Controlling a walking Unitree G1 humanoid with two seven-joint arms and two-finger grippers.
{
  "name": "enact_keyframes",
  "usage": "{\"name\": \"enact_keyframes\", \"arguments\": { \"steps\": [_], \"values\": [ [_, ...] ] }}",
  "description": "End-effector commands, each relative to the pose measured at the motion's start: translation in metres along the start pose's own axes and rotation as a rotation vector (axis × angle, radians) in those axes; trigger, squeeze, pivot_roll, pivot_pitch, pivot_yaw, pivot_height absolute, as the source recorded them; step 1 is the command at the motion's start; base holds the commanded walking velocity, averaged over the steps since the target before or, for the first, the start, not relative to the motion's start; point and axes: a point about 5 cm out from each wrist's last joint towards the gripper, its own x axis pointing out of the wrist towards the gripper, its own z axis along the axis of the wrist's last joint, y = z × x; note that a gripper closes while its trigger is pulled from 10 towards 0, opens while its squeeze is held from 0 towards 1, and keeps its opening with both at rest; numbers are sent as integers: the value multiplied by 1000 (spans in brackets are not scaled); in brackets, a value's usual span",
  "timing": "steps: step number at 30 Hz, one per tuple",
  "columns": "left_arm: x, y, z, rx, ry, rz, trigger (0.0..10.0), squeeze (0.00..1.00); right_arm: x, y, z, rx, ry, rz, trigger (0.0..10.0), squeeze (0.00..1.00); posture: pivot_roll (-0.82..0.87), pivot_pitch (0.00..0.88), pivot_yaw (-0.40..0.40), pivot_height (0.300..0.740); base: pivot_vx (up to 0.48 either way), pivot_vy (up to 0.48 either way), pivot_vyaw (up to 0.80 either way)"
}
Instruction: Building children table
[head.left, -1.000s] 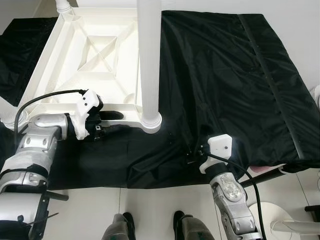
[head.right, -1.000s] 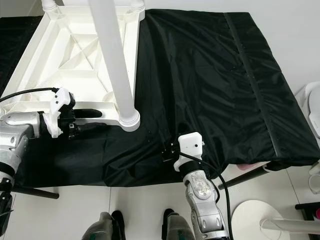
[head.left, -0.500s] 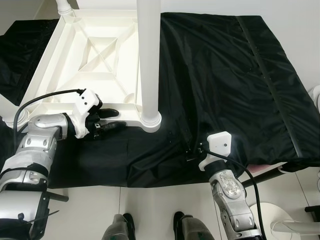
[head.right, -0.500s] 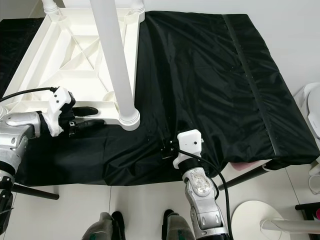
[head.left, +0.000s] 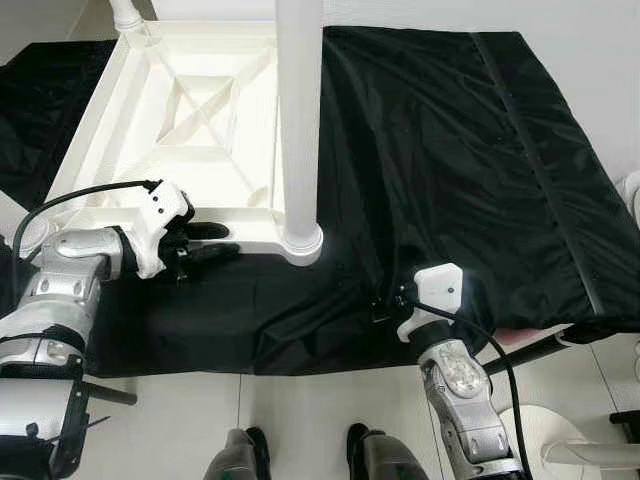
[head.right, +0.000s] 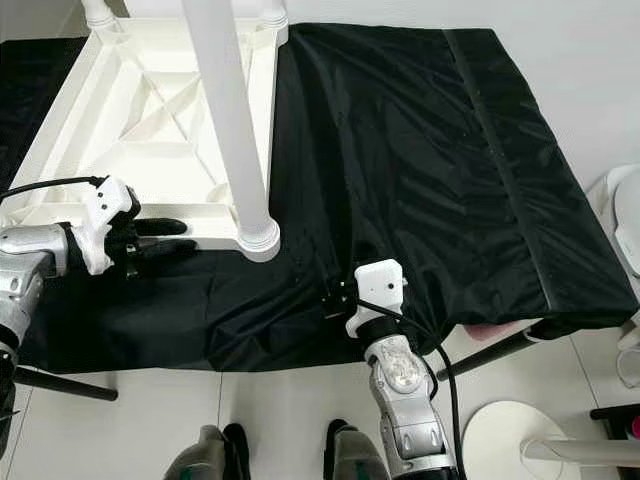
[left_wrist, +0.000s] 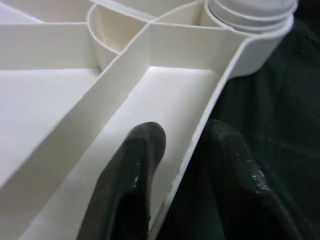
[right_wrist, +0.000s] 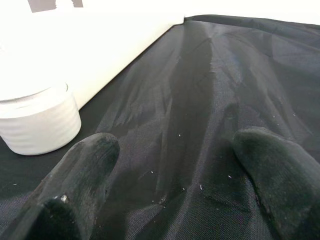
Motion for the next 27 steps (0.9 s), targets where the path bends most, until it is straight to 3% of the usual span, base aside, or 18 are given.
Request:
{"name": "enact_keyframes", "arguments": {
  "steps": [1, 4, 6, 7, 10, 12, 13, 17, 22, 23, 26, 27],
  "values": [
    [-11, 2, -27, -94, 77, 142, 2667, 0, -3, 1, -7, 2, 27, 1, 10000, 0, -110, 210, 37, 740, 0, 0, 0],
    [-13, 1, -29, -99, 83, 147, 2353, 0, -3, 1, -7, 3, 26, 2, 10000, 0, -110, 210, 36, 740, 0, 0, 0],
    [-16, 2, -31, -96, 90, 155, 1098, 0, -2, 2, -6, 3, 23, 5, 10000, 0, -107, 209, 33, 740, 0, 0, 0],
    [-16, 2, -31, -96, 90, 155, 1098, 0, -2, 2, -6, 3, 23, 5, 10000, 0, -107, 209, 33, 740, 0, 0, 0],
    [-21, 2, -33, -94, 99, 161, 1961, 0, -2, 2, -6, 3, 24, 6, 10000, 0, -106, 212, 33, 740, 0, 0, 0],
    [-21, 2, -33, -94, 99, 161, 1961, 0, -2, 2, -6, 3, 24, 6, 10000, 0, -106, 212, 33, 740, 0, 0, 0],
    [-27, 2, -37, -88, 122, 163, 3608, 0, -2, 2, -6, 3, 25, 6, 10000, 0, -106, 210, 34, 740, 0, 0, 0],
    [-34, 1, -43, -85, 147, 164, 3294, 0, -2, 2, -6, 4, 26, 7, 10000, 0, -106, 210, 34, 740, 0, 0, 0],
    [-47, 1, -53, -91, 210, 181, 4039, 0, -2, 2, -7, 4, 26, 10, 10000, 0, -101, 212, 30, 740, 0, 0, 0],
    [-52, 1, -56, -91, 226, 192, 5922, 0, -2, 2, -7, 3, 25, 11, 10000, 0, -100, 210, 30, 740, 0, 0, 0],
    [-55, 2, -57, -93, 237, 204, 5922, 0, -2, 2, -7, 3, 25, 12, 10000, 0, -99, 209, 28, 740, 0, 0, 0],
    [-60, 4, -59, -105, 248, 225, 8314, 0, -2, 2, -7, 2, 24, 13, 10000, 0, -98, 209, 29, 740, 0, 0, 0]
  ]
}}
